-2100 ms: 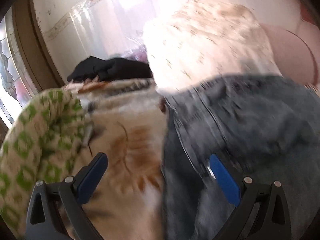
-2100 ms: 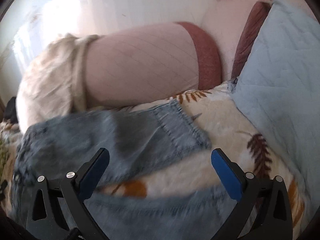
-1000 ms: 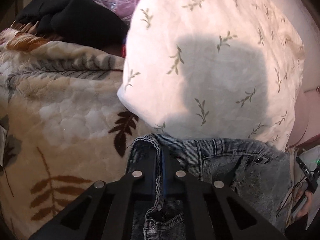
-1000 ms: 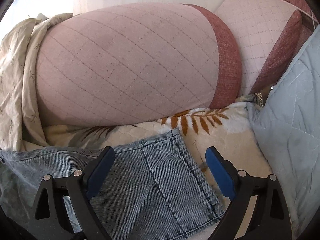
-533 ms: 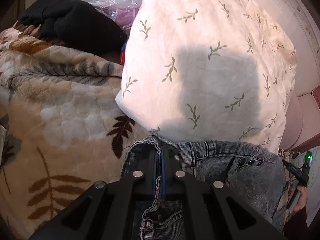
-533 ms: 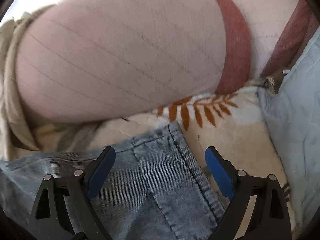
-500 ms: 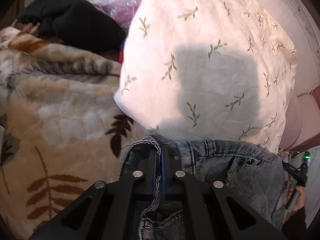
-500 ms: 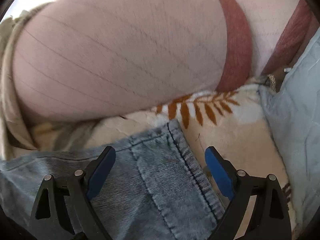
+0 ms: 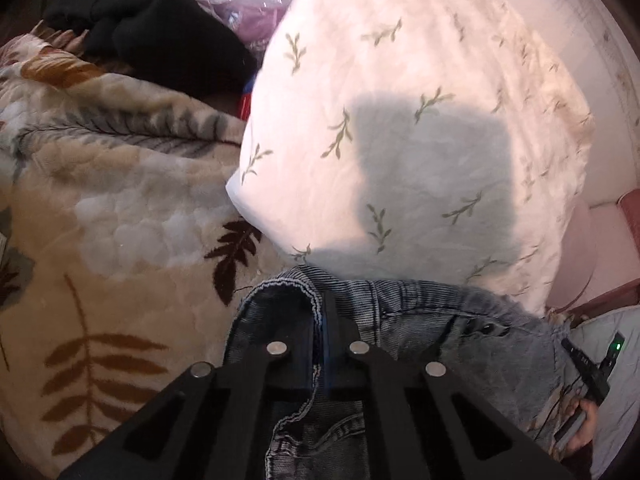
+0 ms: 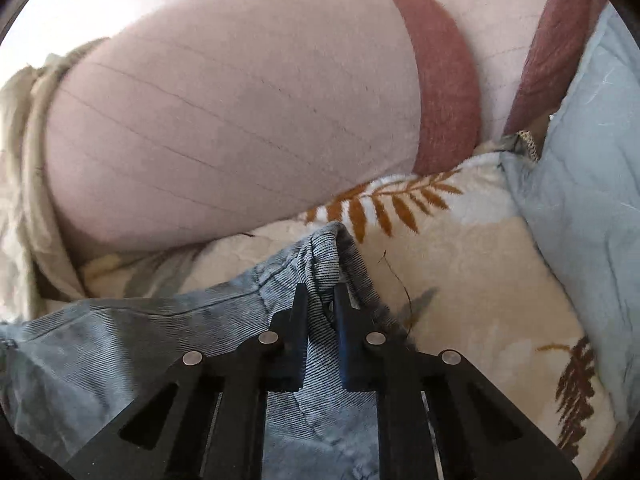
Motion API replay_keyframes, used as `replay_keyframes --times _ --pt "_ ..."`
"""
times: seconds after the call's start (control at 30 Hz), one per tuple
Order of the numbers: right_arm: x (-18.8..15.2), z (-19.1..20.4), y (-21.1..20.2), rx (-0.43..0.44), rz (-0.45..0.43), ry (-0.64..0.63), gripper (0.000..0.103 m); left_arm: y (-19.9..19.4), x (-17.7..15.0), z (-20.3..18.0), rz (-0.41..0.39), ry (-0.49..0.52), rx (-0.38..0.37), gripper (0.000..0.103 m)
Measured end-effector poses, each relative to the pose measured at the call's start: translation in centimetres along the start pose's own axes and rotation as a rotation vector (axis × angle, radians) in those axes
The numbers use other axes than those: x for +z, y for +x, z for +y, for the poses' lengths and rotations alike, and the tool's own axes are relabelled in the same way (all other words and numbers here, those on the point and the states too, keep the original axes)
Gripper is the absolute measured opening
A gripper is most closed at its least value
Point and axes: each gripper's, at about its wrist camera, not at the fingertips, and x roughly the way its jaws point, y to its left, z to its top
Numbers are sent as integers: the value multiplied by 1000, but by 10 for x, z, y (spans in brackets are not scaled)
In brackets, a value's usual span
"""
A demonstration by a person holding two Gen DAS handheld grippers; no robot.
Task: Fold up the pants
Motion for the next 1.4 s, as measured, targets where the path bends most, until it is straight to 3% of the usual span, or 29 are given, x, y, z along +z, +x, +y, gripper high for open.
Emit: replay_keyframes --times 0.2,0.37,0.57,0.77,0.83,0.9,0.97,1.03,1.07,1.13,1.2,1.27,1.3,1.4 --pt "-14 -12 -54 81 -56 29 10 -64 -15 2 -91 2 -120 4" --pt "-34 -32 -108 110 -116 57 10 -127 -45 -20 -146 52 -206 4" --pt "-77 -75 -162 142 -144 113 10 -195 -120 -10 -170 83 -245 4" --pt "-148 -124 -178 145 -68 168 11 -187 -203 56 -65 4 -183 4" --pt "-175 -138 -170 140 12 194 13 -170 -224 75 25 -42 -145 4" --pt "-200 -157 -163 129 107 240 15 -164 -237 87 67 -78 -140 5" --pt "-219 -176 -166 153 147 285 18 -173 -239 84 45 -53 -137 5" --pt "-225 -186 -179 182 120 310 20 -187 -237 76 10 -12 -115 5" --pt "-224 -184 -183 155 113 308 33 -195 -235 72 -9 -1 -110 5" --pt "-219 -185 -198 127 69 303 45 -206 -232 68 -37 7 -103 8" --pt "-212 -186 -210 154 21 331 46 -213 -232 66 -55 11 -45 9" --pt "-203 -181 -219 191 -23 340 53 -219 -234 68 -71 -5 -42 9" --pt "-200 -178 -216 194 -25 339 58 -222 -235 70 -78 -12 -33 9" --pt "-196 -165 -199 162 28 334 59 -236 -235 71 -135 -6 40 9"
